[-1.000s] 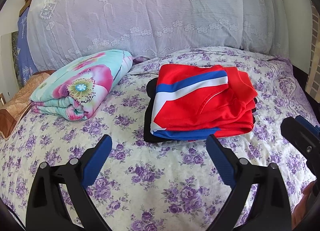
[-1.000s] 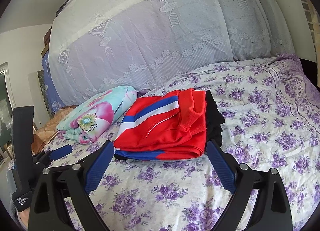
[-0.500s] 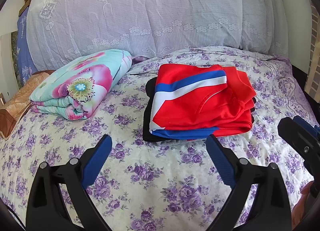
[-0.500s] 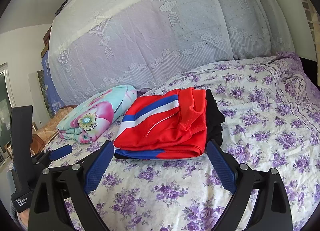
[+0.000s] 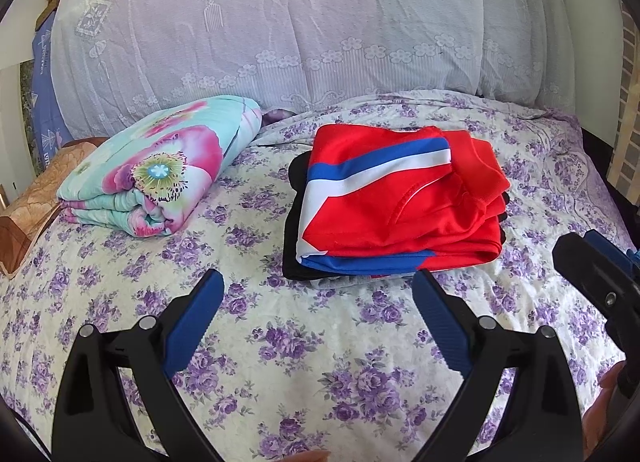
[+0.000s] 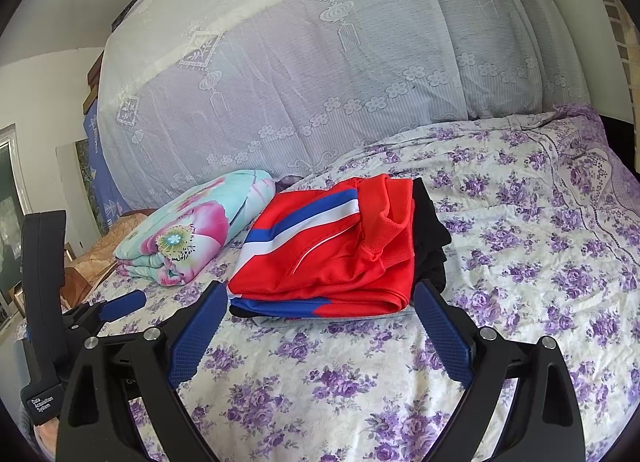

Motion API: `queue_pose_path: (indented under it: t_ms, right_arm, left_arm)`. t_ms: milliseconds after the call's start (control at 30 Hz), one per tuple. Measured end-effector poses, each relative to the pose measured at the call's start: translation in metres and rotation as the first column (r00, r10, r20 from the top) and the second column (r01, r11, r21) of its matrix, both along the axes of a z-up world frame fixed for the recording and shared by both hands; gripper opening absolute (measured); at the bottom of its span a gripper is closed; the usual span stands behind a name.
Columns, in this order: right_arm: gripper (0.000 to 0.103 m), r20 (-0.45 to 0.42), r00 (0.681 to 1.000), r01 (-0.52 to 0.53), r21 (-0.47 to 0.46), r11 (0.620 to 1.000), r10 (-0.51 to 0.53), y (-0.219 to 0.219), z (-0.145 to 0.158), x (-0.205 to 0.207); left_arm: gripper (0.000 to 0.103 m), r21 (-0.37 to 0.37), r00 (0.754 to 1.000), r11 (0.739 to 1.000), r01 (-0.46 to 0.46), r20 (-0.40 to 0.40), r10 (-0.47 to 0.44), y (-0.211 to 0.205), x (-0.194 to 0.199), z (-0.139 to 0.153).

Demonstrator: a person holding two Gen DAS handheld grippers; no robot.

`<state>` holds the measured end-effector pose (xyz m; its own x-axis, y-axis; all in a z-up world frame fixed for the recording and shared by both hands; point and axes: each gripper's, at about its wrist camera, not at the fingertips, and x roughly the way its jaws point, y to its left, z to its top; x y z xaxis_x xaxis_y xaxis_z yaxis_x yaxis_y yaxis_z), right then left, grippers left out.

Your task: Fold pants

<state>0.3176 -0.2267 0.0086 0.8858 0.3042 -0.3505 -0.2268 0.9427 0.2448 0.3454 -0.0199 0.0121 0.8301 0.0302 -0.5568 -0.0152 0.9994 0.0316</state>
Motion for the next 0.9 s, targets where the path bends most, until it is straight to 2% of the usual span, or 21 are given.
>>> queue_pose_path:
  t_ms: [900]
  right_arm:
    - [0.095,-0.001,1.0,-0.009,-0.003,1.0,0.009,0.0009,0.0006,0.0001]
  left_arm:
    - [0.093,-0.001,1.0,1.0,0.0,-0.003,0.0,-0.0003,-0.001,0.0001]
